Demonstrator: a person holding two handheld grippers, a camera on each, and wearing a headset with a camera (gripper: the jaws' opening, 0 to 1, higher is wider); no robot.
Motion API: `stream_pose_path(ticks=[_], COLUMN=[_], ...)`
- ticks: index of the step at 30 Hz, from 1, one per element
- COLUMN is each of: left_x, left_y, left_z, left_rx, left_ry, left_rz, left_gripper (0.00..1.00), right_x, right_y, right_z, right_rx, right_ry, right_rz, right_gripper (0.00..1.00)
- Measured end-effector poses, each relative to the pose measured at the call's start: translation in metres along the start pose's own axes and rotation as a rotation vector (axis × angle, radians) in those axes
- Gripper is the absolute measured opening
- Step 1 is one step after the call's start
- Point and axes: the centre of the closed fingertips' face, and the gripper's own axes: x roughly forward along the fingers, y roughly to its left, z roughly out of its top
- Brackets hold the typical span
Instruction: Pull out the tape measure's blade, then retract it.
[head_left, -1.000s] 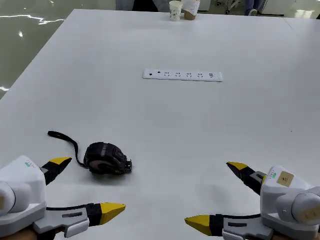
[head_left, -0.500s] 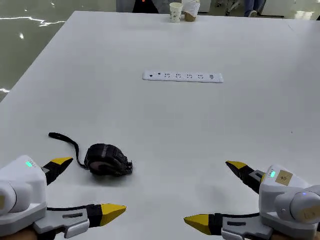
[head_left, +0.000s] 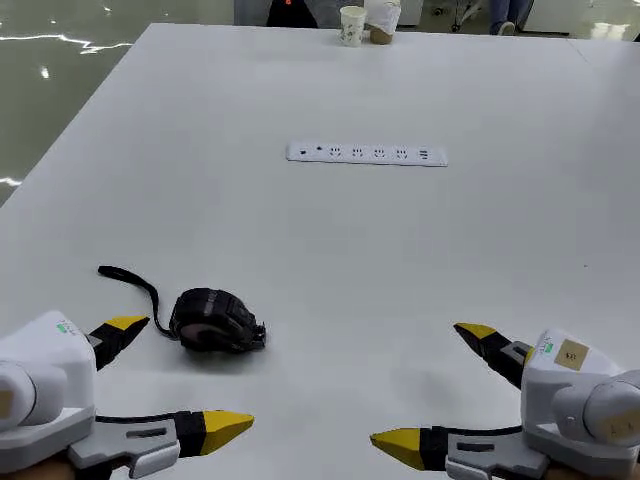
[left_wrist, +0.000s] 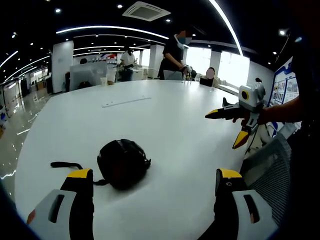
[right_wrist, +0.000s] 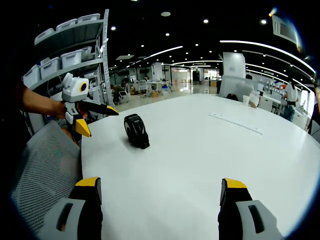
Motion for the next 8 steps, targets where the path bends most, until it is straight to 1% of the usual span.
stream_pose_path(ticks=[8], left_x=[0.0], left_y=[0.0017], left_z=[0.0016], left_rx=[-0.002], left_ry=[-0.003], left_rz=[0.0], left_gripper=[0.99], right_x=[-0.0017], right_y=[-0.0009], right_z=[0.002], right_rx=[0.0], right_ry=[-0.004], right_rz=[-0.006], right_gripper=[0.99])
